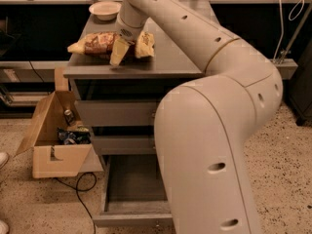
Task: Place brown chip bag into bottom drawer
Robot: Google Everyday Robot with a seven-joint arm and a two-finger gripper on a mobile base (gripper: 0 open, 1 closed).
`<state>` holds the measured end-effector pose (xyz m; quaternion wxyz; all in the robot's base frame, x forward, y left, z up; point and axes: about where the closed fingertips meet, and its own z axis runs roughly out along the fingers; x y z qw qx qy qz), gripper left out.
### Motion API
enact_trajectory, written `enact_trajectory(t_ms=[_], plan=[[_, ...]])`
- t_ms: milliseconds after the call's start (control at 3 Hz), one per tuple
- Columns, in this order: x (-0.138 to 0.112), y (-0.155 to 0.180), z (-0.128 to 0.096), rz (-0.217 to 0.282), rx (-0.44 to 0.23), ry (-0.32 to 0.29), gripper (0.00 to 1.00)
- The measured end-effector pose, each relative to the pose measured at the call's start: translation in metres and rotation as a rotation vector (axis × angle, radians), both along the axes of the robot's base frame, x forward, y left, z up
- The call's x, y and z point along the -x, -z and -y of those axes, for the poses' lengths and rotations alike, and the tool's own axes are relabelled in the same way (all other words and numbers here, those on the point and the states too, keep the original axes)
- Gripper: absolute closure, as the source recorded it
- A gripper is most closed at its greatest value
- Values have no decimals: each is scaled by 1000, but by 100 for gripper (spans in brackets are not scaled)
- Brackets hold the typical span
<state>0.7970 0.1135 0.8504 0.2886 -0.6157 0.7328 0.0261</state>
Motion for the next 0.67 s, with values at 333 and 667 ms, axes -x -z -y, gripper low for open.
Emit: enact_trajectory(t_ms=[333, 667], plan=[[1, -5, 2, 6, -41, 0, 41], [14, -20, 7, 27, -111, -13, 64]])
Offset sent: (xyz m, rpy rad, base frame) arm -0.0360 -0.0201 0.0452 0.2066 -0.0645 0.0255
